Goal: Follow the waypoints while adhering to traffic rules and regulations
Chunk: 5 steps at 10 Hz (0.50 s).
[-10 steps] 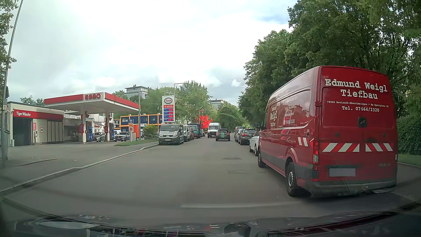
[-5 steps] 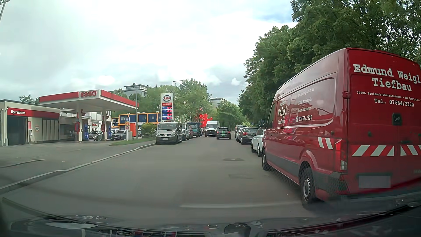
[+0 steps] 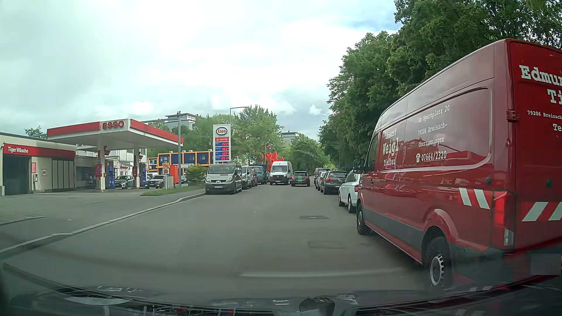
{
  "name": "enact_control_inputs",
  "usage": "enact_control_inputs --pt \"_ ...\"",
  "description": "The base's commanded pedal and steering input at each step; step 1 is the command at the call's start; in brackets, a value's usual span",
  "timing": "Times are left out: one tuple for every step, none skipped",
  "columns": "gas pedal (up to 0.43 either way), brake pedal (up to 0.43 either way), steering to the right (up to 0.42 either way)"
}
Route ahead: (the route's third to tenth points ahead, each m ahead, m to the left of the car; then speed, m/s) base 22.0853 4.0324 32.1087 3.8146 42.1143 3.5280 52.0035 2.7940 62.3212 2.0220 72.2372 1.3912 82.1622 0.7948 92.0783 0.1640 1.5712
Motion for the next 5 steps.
enact_control_inputs --pt "0.000 0.012 -0.009" --pt "0.000 0.006 -0.011" --pt "0.000 0.000 -0.012" --pt "0.000 0.000 -0.012" --pt "0.000 0.000 -0.012"
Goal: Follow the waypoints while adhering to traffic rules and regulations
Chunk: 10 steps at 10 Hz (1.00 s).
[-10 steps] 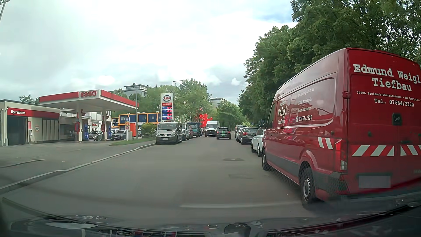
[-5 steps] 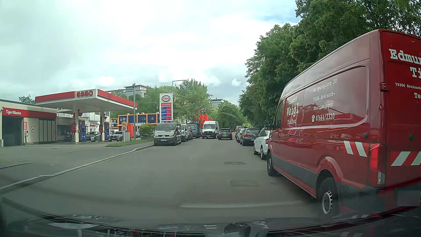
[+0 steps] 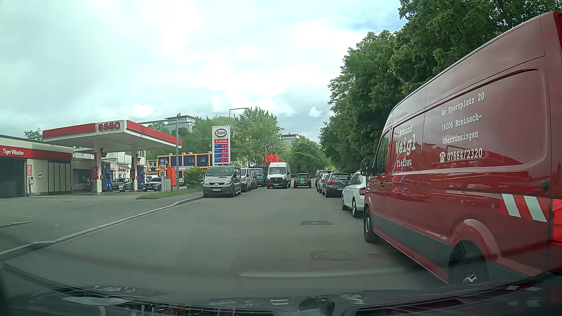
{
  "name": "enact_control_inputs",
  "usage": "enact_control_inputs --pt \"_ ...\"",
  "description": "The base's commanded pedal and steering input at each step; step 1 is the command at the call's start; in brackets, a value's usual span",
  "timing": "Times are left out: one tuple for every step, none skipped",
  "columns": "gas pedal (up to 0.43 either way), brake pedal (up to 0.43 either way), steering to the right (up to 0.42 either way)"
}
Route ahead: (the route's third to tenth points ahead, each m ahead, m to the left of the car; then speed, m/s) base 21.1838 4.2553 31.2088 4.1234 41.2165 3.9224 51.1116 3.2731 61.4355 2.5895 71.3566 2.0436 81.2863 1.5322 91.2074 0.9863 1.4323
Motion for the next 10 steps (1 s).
enact_control_inputs --pt "0.000 0.006 -0.012" --pt "0.000 0.006 -0.012" --pt "0.000 0.006 -0.012" --pt "0.000 0.006 -0.012" --pt "0.000 0.006 -0.012" --pt "0.000 0.012 -0.012" --pt "0.000 0.024 -0.012" --pt "0.000 0.030 -0.012" --pt "0.000 0.037 -0.012" --pt "0.000 0.043 -0.011"
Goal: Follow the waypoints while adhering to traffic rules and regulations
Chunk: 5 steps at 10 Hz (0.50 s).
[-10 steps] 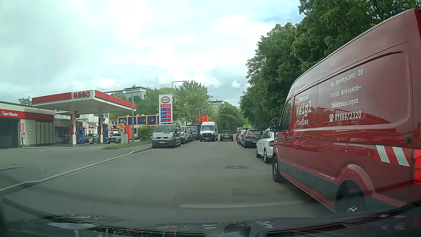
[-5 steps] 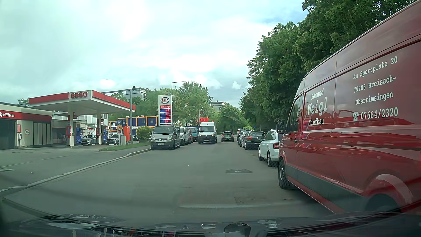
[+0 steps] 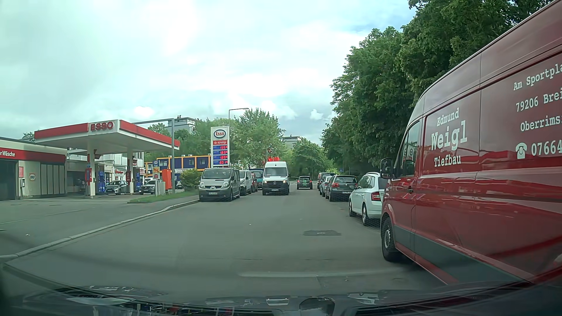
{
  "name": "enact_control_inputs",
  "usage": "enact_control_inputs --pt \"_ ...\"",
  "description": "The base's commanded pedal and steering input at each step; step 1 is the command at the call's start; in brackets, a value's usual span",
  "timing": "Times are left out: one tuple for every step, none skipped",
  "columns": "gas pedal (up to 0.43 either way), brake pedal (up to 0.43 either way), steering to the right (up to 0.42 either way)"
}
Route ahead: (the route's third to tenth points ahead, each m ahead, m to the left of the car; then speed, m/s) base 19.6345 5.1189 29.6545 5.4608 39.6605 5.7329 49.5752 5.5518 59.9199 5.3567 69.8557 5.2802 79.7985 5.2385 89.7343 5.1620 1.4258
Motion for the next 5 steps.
enact_control_inputs --pt "0.000 0.055 -0.009" --pt "0.000 0.055 -0.009" --pt "0.000 0.055 -0.008" --pt "0.000 0.055 -0.007" --pt "0.000 0.055 -0.005"
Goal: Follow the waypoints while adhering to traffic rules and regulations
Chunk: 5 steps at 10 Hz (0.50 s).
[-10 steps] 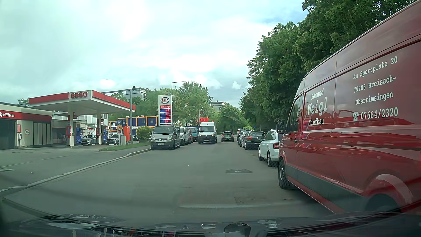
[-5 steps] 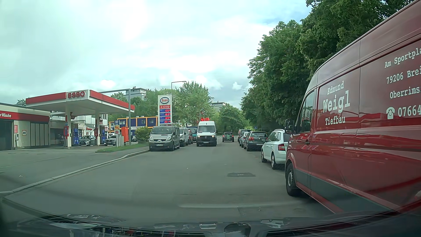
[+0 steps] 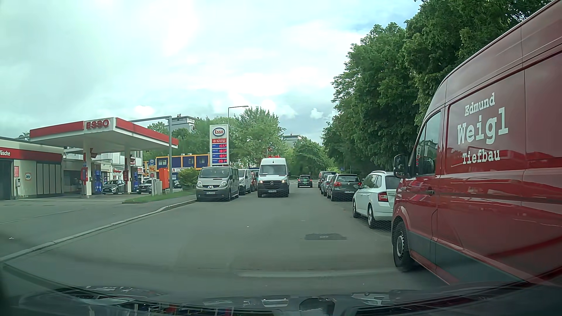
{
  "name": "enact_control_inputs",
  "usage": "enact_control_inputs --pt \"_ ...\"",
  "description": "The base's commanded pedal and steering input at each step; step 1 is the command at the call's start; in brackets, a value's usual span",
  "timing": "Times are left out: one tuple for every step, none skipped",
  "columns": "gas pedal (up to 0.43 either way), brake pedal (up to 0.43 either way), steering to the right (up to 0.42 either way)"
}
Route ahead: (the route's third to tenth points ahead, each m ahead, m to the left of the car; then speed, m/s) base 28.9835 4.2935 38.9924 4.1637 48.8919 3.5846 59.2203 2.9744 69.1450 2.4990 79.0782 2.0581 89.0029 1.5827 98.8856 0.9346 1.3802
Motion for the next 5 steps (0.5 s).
enact_control_inputs --pt "0.000 0.055 -0.005" --pt "0.000 0.049 -0.005" --pt "0.000 0.055 -0.004" --pt "0.000 0.043 -0.005" --pt "0.000 0.030 -0.005"
